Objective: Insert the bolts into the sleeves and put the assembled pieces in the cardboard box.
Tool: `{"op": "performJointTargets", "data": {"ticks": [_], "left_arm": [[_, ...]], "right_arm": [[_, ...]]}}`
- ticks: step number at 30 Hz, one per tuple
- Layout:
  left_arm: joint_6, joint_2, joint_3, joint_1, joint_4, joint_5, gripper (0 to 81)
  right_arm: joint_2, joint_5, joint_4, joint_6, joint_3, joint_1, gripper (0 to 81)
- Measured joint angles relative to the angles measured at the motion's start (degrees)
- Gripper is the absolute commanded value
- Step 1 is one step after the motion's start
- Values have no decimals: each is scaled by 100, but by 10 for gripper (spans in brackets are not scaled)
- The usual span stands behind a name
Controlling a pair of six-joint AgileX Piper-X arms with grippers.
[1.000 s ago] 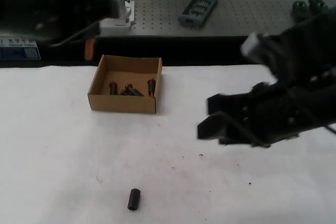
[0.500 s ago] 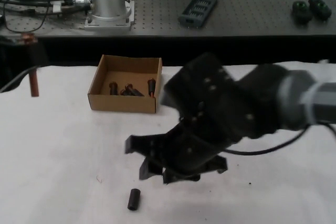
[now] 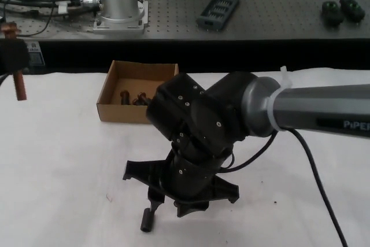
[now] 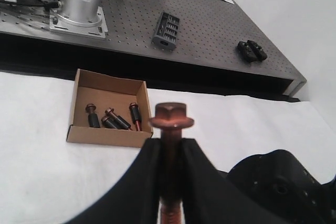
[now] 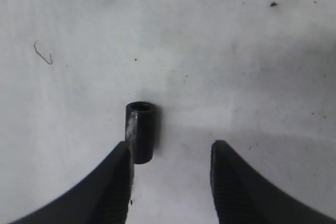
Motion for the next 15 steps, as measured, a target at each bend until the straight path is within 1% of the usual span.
{"op": "performJointTargets", "data": {"ticks": [4, 7, 11, 15], "left_arm": [[75, 0, 0, 0, 0, -24, 6], [185, 0, 116, 0, -256, -41, 6], [169, 0, 413, 0, -686, 265, 6], [142, 0, 697, 0, -788, 471, 6]], "right_arm": [[0, -51, 17, 203, 2, 22, 358], [94, -47, 17, 239, -43, 59, 358], [324, -82, 17, 237, -207, 167, 358], [544, -143, 17, 237, -419, 259, 358]]}}
